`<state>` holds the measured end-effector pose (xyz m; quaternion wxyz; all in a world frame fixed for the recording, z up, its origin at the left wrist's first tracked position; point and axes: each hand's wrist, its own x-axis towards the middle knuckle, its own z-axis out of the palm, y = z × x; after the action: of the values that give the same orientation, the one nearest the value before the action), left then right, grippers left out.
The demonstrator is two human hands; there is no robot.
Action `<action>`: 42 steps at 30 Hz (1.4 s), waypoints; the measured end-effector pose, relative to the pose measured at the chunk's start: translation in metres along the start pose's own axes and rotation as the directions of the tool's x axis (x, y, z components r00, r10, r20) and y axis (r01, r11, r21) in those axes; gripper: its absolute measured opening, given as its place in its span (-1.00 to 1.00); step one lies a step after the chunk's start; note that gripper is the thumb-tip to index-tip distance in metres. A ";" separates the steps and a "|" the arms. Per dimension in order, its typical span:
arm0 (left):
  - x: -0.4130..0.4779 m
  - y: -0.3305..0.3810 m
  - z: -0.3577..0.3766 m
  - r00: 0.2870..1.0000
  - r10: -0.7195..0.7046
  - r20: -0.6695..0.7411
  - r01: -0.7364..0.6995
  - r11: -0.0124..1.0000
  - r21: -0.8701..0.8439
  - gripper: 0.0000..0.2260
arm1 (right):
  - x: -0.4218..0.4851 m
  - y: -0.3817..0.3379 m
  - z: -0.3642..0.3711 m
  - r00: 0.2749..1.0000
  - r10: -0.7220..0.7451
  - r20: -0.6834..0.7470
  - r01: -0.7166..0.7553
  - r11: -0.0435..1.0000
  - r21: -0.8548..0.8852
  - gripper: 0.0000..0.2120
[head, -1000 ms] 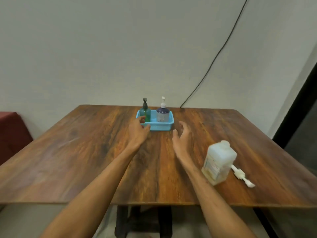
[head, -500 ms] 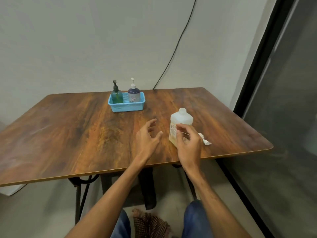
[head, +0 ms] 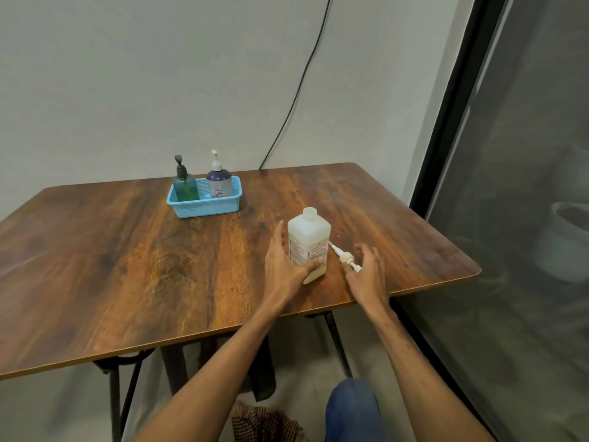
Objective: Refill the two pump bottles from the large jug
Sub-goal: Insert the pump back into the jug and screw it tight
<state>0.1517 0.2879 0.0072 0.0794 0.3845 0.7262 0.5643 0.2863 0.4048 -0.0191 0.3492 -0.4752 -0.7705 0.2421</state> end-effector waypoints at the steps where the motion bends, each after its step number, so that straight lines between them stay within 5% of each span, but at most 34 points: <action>1: 0.001 0.000 0.001 1.000 0.011 0.001 -0.011 1.000 -0.012 -0.01 | 0.003 0.003 0.003 1.000 0.004 0.018 -0.003 1.000 -0.014 -0.56; 6: 0.006 0.001 0.005 0.998 0.067 0.011 -0.066 0.996 -0.059 -0.19 | 0.008 0.011 0.013 0.998 -0.067 0.018 0.069 0.994 -0.085 -0.68; 10: 0.007 0.001 0.004 0.998 0.058 -0.003 -0.058 0.996 -0.069 -0.24 | 0.014 0.008 0.006 0.997 -0.072 -0.012 0.073 0.995 0.064 -0.80; 21: 0.006 -0.003 -0.021 0.999 0.029 -0.034 -0.031 0.998 -0.062 -0.26 | 0.023 -0.098 -0.116 0.975 -0.192 -0.109 0.213 0.948 0.235 -0.87; 30: 0.011 -0.010 -0.045 0.998 0.035 -0.052 -0.039 0.997 -0.071 -0.28 | 0.022 -0.177 -0.166 0.937 -0.349 -0.020 0.345 0.913 0.215 -0.89; 42: 0.009 -0.010 -0.054 0.997 0.042 -0.059 -0.046 0.996 -0.070 -0.29 | 0.026 -0.206 -0.144 0.896 -0.393 0.209 0.388 0.919 0.063 -0.90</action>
<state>0.1112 0.2523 0.0204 0.0598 0.3810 0.6990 0.6023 0.2730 0.3459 0.2259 0.3090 -0.2780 -0.8812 0.2253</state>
